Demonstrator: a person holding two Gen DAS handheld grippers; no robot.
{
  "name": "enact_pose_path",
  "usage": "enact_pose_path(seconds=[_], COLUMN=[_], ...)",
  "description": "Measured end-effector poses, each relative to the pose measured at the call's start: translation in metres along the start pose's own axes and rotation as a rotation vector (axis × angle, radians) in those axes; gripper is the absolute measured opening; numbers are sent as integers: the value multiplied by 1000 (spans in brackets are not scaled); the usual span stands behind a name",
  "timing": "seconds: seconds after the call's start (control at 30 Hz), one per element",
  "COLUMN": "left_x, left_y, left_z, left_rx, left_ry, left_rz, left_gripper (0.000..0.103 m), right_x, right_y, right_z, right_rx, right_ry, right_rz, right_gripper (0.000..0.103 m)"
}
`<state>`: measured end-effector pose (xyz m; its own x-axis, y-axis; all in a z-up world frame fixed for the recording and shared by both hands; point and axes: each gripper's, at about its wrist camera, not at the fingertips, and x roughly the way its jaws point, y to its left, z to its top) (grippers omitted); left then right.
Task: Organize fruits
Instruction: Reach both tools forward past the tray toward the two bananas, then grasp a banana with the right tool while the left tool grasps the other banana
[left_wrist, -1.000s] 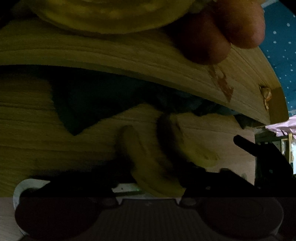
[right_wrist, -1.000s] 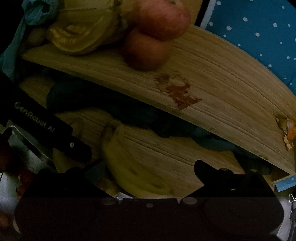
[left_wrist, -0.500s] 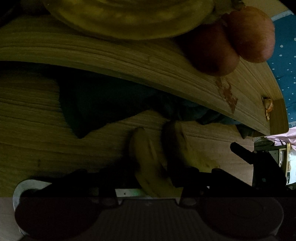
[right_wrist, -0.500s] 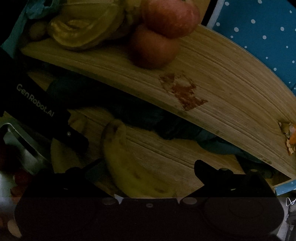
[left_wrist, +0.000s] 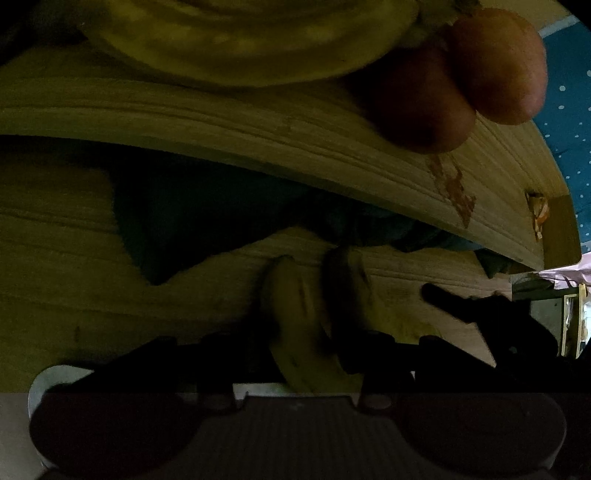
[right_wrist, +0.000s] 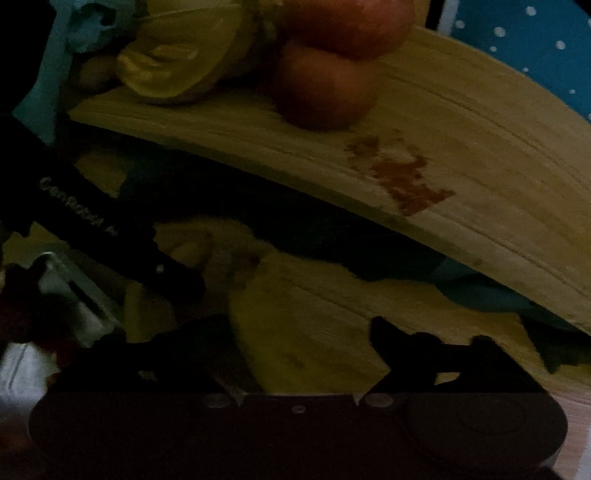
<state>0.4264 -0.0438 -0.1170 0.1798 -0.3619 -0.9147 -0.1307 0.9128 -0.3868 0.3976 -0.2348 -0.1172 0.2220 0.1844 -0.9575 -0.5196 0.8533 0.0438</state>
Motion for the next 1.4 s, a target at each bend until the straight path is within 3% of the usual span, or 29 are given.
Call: enact_pose_path(seconds=[0.13,0.43,0.63,0.9,1.4], left_x=[0,1,1,-7,-29], left_y=[0,-9,-9,-13,-27], left_z=[0,1,0,-3,-18], left_rx=[3,35,24,30,82], left_ry=[-2,-8,-13,-35,-93], left_rz=[2,37,41,37,29], left_gripper=[44,43,42,37,35], right_x=[-2,-2,1,-5,-46], right_y=[-1,-12,1,-4,-5], right_z=[-4,-11,-5,-9,-25], right_rx=[1,41,-16,16,130], right_ry=[-20,-32,-31,-60,-223], right_rz=[35,51,62,29,-47], right_gripper=[64,62,48,43,37])
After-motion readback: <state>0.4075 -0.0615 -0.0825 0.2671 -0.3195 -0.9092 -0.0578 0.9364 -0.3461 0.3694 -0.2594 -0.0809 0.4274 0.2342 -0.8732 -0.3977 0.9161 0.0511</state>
